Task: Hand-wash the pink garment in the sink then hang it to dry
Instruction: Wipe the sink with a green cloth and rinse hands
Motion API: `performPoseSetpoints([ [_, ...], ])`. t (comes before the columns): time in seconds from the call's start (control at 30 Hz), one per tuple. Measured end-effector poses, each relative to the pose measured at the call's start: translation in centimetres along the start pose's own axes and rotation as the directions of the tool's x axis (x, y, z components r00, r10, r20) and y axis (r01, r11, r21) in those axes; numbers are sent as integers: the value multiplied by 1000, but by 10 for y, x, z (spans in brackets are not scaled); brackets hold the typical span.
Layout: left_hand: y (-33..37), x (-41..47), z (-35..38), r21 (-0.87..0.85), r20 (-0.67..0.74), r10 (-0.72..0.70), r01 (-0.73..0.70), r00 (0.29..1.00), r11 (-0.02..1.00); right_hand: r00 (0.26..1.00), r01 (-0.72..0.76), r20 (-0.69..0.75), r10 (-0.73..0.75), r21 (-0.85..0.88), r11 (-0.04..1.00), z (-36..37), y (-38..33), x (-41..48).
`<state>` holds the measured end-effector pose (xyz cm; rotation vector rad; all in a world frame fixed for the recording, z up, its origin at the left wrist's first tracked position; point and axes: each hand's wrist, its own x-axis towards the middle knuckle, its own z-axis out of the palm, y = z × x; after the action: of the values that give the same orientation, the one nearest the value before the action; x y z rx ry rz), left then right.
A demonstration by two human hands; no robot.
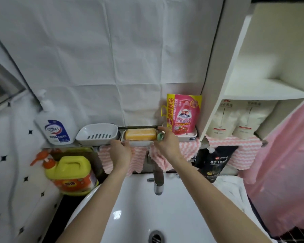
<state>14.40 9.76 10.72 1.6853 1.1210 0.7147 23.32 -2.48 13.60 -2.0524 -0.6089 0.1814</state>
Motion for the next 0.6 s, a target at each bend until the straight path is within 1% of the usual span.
performPoseSetpoints([
  [0.1, 2, -5, 4, -19, 11, -27, 27, 1000, 999, 1000, 1, 8, -1, -13, 1000, 4, -2, -3],
  [0.17, 5, -19, 3, -30, 47, -5, 6, 999, 1000, 1000, 6, 8, -6, -18, 1000, 3, -2, -15],
  [0.2, 5, -30, 0, -23, 35, 33, -32, 999, 999, 1000, 12, -9, -12, -6, 1000, -1, -2, -25],
  [0.27, 4, -61, -3, -21, -4, 166, -166, 986, 986, 998, 34, -46, -31, 60, 998, -15, 2, -55],
  [0.3, 1, -83, -4, -56, 27, 227, -225, 974, 973, 999, 26, -41, -21, 120, 992, -24, 8, -73],
  [0.37, -9, -131, 1, -146, 207, 307, -281, 929, 948, 999, -52, 27, 46, 282, 958, -39, 28, -113],
  [0.4, -18, -155, 5, -166, 319, 327, -287, 890, 943, 994, -112, 53, 100, 342, 933, -47, 43, -134],
  [0.43, -30, -176, 12, -166, 412, 333, -290, 848, 943, 986, -164, 49, 157, 367, 916, -56, 58, -154],
  [0.47, -43, -196, 21, -139, 488, 326, -297, 810, 945, 976, -207, 13, 218, 372, 905, -67, 75, -175],
  [0.53, -69, -227, 39, -63, 595, 302, -331, 745, 942, 929, -268, -140, 342, 382, 885, -90, 106, -215],
  [0.57, -80, -239, 50, -33, 652, 273, -333, 707, 942, 886, -281, -256, 387, 366, 887, -101, 121, -236],
  [0.6, -90, -250, 62, -2, 718, 233, -332, 656, 943, 828, -289, -391, 402, 316, 903, -111, 134, -256],
])
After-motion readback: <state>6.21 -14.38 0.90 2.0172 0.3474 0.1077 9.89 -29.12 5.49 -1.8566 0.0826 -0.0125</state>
